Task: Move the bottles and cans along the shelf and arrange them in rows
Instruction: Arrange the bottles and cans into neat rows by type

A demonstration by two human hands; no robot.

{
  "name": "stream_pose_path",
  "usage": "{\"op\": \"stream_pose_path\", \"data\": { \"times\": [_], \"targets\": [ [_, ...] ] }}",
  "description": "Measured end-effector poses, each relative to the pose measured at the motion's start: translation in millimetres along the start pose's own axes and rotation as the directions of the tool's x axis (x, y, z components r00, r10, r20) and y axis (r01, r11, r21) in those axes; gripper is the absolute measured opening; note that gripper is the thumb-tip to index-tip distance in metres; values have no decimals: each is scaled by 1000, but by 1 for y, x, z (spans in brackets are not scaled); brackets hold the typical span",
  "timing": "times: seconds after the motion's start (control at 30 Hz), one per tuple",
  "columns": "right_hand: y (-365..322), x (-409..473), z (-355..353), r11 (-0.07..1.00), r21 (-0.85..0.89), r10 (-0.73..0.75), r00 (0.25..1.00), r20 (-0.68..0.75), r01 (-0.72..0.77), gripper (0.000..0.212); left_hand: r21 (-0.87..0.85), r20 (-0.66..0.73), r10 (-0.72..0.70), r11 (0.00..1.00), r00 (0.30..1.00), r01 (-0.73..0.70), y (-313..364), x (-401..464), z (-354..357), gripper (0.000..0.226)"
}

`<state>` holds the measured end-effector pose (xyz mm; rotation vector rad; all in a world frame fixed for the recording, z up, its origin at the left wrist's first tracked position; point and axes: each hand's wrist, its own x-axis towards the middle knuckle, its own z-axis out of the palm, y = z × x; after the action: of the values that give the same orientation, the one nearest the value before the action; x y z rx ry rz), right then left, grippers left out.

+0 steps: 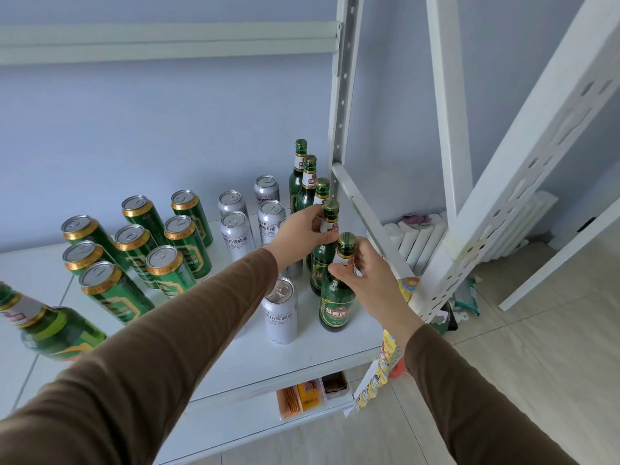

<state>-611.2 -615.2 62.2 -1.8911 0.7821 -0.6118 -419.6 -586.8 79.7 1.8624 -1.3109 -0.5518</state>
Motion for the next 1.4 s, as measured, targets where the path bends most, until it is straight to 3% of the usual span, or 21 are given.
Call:
{"op": "stream_pose_path", "data": {
  "times": [0.47,0.67,0.8,1.03,1.2,1.4],
  "targets": [
    [-29,6,-14,992,-33,-122,991,-54,121,69,16,-12,-53,998,999,53,-6,-10,-33,59],
    [-68,32,-18,984,-40,-178,981,-81,175,57,-15,-47,-8,1000,999,7,-5,-1,-75,73],
    [-97,67,-12,979,-108,-190,972,-137,176,51,-76,-95,35,996,995,-43,-14,21,-103,60],
    [-120,148,0,957,-289,-38,996,-86,11,61,-105,-150,7,994,989,-23,-30,84,-116,55],
    [-116,200,0,933,-341,130,991,24,-114,73,-57,-124,-42,998,991,35,-48,132,-107,70],
    [-111,250,6,855,-499,233,963,131,-139,70,55,-44,-66,996,997,69,-68,184,-101,81]
  ]
}}
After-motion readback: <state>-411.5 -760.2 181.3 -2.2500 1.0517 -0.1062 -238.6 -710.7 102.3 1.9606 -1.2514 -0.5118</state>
